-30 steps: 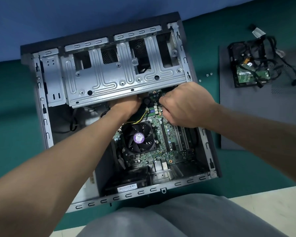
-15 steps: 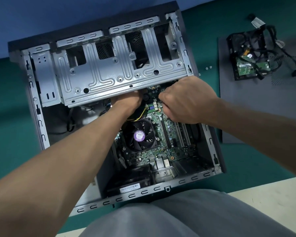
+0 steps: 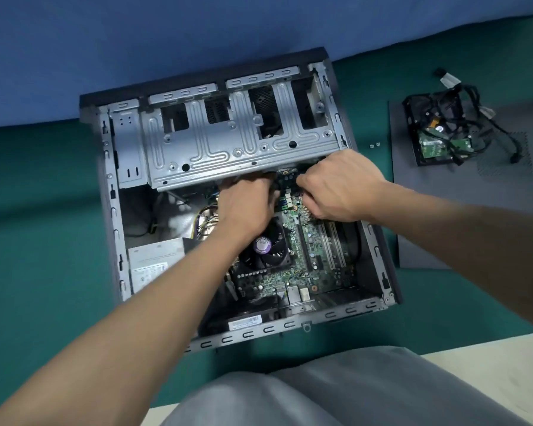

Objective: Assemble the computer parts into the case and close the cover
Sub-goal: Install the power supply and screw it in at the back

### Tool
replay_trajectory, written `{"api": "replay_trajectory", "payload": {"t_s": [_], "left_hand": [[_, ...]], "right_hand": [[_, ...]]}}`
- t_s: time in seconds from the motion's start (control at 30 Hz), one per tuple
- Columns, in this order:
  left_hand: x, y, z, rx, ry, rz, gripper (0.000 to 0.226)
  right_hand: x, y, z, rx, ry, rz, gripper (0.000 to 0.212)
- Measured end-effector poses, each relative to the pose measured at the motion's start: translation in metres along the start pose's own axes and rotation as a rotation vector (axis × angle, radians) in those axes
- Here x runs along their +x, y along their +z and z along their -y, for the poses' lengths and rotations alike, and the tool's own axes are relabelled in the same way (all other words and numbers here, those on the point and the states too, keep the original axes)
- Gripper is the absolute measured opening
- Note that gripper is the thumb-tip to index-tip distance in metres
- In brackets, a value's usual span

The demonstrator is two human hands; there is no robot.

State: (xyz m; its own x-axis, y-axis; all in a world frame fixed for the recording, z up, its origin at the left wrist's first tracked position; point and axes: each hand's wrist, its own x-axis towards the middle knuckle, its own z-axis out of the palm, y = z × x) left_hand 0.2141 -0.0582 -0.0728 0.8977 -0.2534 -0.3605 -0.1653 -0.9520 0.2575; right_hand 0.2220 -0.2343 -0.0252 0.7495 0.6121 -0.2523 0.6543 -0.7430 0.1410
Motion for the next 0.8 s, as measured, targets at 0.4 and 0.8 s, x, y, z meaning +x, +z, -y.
{"api": "replay_trajectory", "payload": {"t_s": [0.4, 0.8], "left_hand": [[-0.054, -0.019, 0.019, 0.131, 0.039, -0.055, 0.018], [-0.093, -0.047, 0.052, 0.001, 0.086, -0.273, 0.023]], "right_hand": [[-0.003, -0.007, 0.004, 0.042, 0.052, 0.025, 0.029], [0.010, -0.037, 0.084, 0.527, -0.059, 0.228, 0.013]]}}
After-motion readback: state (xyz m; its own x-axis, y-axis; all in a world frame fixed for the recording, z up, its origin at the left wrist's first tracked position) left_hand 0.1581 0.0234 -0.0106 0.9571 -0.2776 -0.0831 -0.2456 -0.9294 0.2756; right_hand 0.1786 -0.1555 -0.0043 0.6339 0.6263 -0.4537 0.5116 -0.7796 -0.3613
